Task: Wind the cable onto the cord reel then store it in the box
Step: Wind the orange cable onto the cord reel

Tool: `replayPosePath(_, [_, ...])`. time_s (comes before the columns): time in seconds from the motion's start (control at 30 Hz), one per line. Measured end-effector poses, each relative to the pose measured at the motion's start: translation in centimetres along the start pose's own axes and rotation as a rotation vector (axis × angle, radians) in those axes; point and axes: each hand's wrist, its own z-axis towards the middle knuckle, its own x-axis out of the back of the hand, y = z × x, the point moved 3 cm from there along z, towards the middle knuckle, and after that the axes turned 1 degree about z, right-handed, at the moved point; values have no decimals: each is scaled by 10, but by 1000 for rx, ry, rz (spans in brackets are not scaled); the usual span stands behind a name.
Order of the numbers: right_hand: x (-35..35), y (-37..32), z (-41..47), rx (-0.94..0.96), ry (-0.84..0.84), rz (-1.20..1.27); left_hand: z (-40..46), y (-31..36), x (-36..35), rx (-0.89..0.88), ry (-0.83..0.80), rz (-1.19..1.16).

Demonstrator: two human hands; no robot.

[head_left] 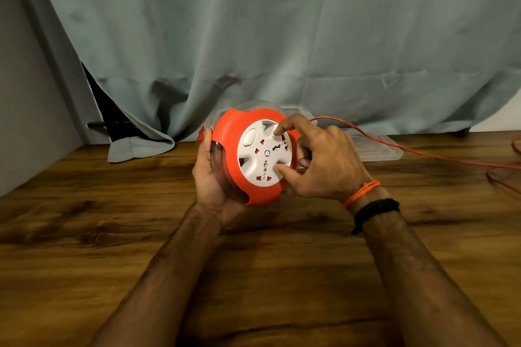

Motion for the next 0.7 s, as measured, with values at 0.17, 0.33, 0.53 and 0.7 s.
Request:
replayPosePath(0.17, [-6,0,-1,5,-72,-108,-1,0,1,-14,41,-10])
replayPosePath(0.33, [-14,3,0,22,-30,-149,-1,-3,-2,2,37,31])
replayPosePath(0.53, [-13,7,-3,-27,72,-183,-1,-2,-1,-6,8,42])
replayPosePath(0.7, [-24,-1,-6,-197,96,-225,1,-1,-3,-39,22,50])
